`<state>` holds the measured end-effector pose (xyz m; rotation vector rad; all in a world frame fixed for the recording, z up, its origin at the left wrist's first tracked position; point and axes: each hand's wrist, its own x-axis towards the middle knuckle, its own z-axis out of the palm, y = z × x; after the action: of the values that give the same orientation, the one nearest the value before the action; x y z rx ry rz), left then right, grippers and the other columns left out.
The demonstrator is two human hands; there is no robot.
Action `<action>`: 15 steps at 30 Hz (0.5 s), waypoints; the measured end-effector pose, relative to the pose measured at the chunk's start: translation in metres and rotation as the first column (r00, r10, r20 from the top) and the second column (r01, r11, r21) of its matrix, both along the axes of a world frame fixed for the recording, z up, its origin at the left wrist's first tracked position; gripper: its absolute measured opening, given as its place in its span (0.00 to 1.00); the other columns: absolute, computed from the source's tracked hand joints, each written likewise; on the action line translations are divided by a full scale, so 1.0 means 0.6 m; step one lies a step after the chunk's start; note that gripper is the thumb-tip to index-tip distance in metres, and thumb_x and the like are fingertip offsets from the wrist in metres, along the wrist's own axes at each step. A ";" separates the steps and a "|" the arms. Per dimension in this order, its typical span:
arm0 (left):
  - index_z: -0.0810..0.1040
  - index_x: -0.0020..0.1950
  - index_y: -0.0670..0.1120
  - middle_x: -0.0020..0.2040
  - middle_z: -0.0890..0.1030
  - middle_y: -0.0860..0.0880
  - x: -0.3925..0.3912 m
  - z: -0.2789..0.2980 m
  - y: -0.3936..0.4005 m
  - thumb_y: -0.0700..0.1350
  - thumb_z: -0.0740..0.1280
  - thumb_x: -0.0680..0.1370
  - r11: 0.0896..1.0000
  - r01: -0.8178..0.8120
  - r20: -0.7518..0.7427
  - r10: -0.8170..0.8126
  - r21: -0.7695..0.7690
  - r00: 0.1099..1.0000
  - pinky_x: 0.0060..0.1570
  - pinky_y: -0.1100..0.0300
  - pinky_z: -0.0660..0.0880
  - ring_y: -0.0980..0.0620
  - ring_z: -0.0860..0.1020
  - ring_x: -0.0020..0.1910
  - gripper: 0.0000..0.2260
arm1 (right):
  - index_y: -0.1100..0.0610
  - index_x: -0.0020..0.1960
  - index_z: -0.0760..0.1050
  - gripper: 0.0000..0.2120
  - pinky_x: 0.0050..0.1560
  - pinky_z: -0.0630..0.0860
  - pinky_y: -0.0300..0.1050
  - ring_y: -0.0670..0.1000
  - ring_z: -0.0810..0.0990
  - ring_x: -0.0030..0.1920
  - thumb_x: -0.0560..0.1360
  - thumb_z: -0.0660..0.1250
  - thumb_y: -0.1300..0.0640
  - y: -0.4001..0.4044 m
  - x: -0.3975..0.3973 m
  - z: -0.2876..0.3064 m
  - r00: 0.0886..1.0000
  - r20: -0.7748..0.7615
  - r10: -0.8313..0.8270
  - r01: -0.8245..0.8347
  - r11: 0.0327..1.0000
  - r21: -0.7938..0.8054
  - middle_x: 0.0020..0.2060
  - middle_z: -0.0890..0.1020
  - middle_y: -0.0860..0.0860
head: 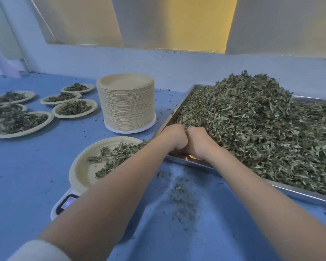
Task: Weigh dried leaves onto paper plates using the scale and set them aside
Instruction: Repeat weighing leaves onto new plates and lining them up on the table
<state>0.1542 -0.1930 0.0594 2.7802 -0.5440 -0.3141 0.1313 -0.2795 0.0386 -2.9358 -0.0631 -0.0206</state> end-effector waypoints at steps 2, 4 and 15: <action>0.73 0.39 0.39 0.32 0.70 0.45 0.003 0.006 0.007 0.33 0.56 0.76 0.994 -0.042 -0.007 0.042 -0.105 0.999 0.27 0.60 0.64 0.49 0.68 0.31 0.09 | 0.51 0.30 0.73 0.13 0.23 0.67 0.34 0.43 0.72 0.25 0.69 0.74 0.50 -0.010 -0.004 0.010 0.998 0.011 -0.059 0.055 0.980 0.192 0.27 0.77 0.48; 0.78 0.52 0.38 0.37 0.75 0.45 0.003 0.022 0.011 0.33 0.57 0.75 0.979 -0.064 -0.004 0.064 -0.196 0.998 0.28 0.60 0.66 0.49 0.71 0.33 0.11 | 0.49 0.32 0.76 0.10 0.25 0.68 0.32 0.40 0.74 0.26 0.68 0.76 0.50 -0.020 -0.008 0.025 0.998 0.029 -0.062 0.051 0.955 0.291 0.27 0.79 0.46; 0.78 0.57 0.37 0.53 0.80 0.37 -0.041 0.147 0.127 0.34 0.59 0.75 0.964 -0.048 0.267 0.120 -0.263 0.956 0.42 0.56 0.70 0.40 0.77 0.54 0.13 | 0.57 0.39 0.83 0.10 0.25 0.64 0.27 0.38 0.78 0.27 0.66 0.78 0.51 0.075 -0.041 0.142 0.965 0.258 0.038 -0.163 0.861 0.482 0.26 0.81 0.46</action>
<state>0.1296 -0.1168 0.1474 2.5986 -0.4872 0.1651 0.1069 -0.2343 0.1238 -2.3886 -0.2154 -0.3280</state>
